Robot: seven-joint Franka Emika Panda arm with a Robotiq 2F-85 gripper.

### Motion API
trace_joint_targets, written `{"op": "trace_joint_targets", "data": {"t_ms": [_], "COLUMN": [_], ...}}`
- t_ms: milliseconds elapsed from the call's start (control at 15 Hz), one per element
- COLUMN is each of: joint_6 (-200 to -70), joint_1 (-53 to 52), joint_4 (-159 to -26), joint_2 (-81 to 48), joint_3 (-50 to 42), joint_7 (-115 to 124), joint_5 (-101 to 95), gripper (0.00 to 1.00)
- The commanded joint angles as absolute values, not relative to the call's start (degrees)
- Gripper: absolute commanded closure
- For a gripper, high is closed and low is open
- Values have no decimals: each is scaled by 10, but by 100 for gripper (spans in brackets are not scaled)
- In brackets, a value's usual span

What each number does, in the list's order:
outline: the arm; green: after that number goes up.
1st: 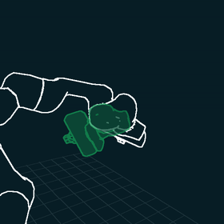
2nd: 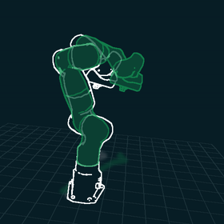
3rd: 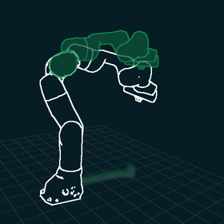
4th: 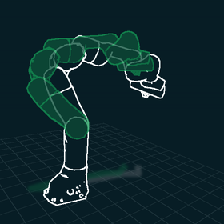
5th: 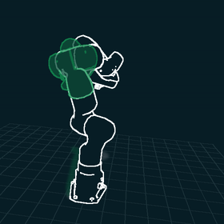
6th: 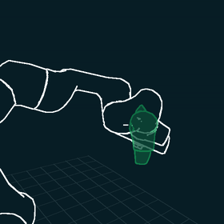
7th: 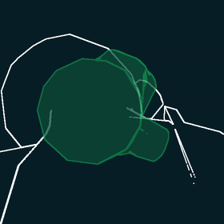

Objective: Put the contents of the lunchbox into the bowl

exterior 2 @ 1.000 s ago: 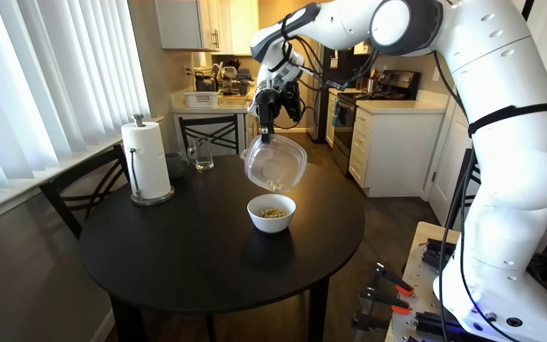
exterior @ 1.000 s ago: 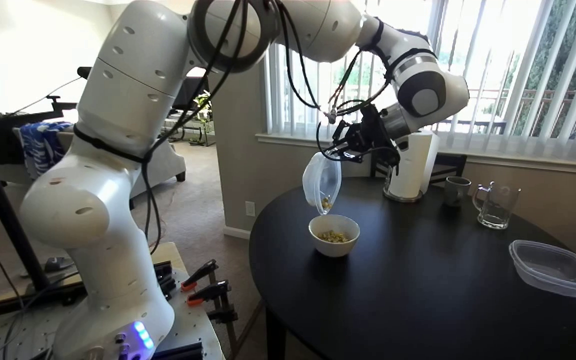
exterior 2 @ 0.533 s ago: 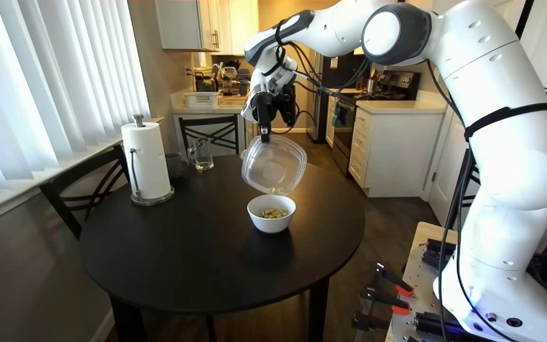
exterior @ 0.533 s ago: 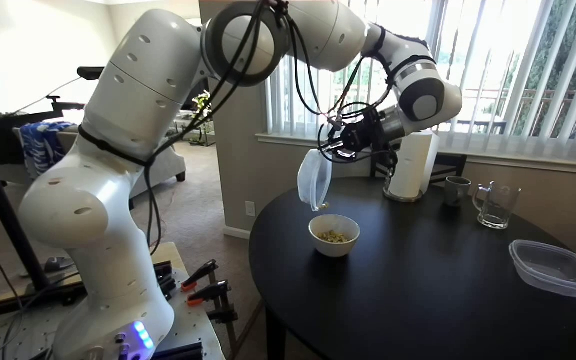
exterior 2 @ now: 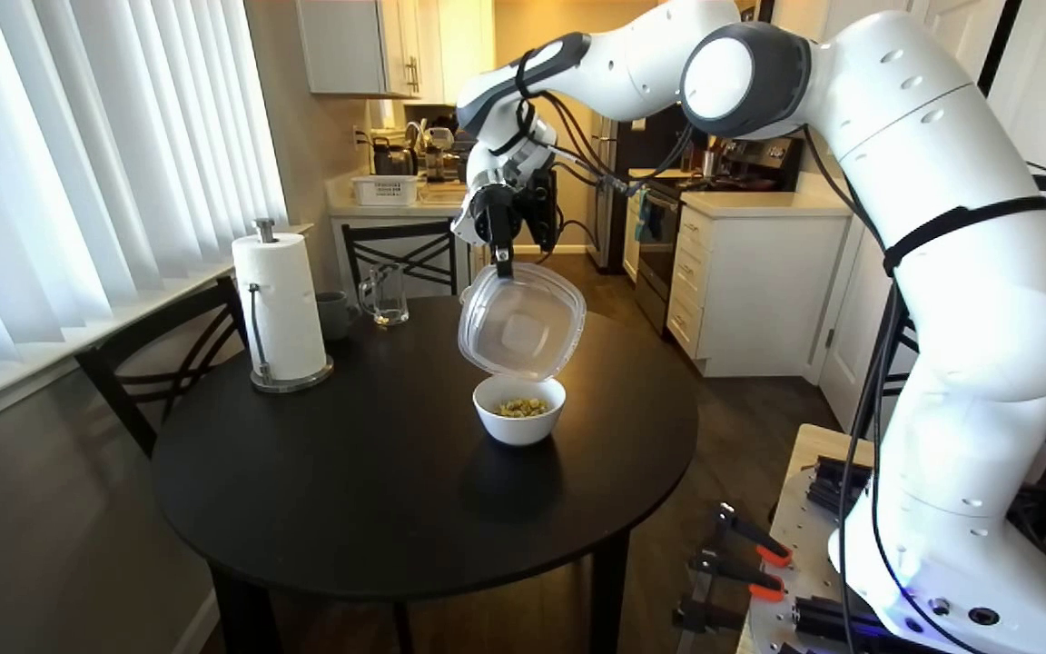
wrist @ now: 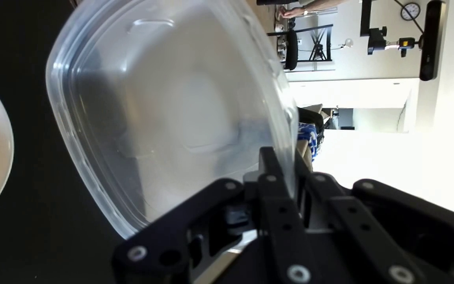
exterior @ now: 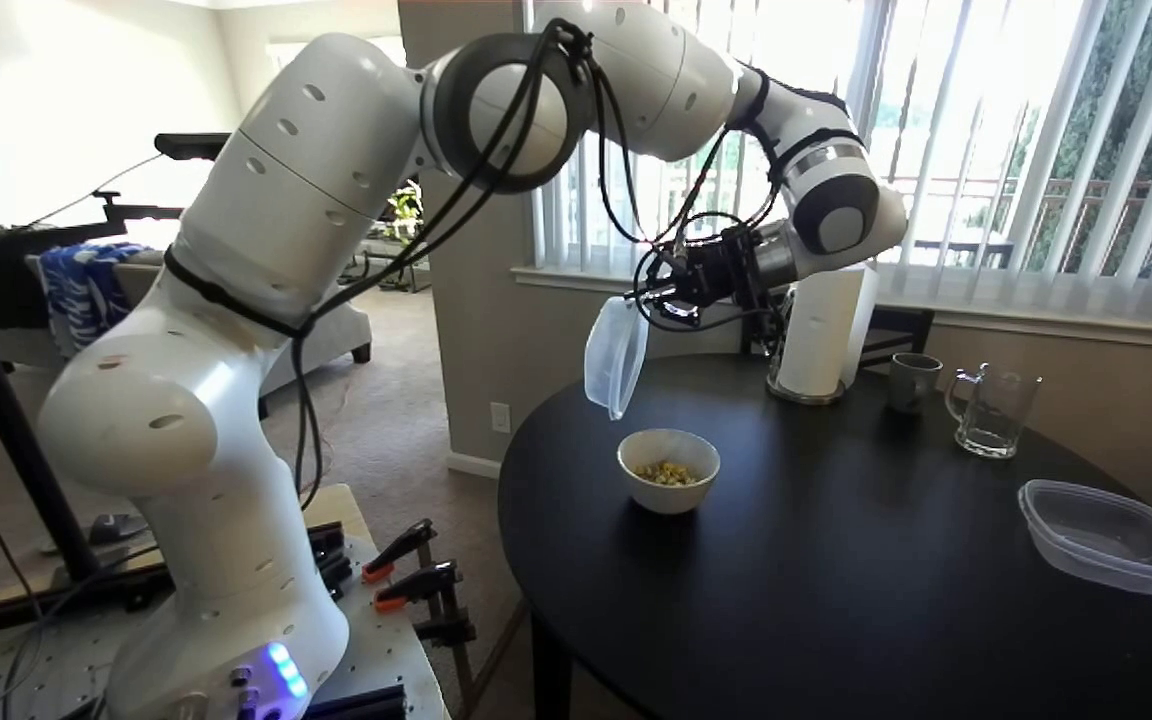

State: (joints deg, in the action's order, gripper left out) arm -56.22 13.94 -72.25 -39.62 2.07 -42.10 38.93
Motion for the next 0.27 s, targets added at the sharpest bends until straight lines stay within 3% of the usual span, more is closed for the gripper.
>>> {"op": "trace_joint_targets", "data": {"t_ms": [0, 200], "joint_6": [-546, -552], "joint_1": [141, 139], "joint_4": [-713, -715], "joint_2": [-402, -402], "joint_3": [26, 27], "joint_7": [-434, -431], "joint_5": [383, 386], "gripper": [94, 94]}}
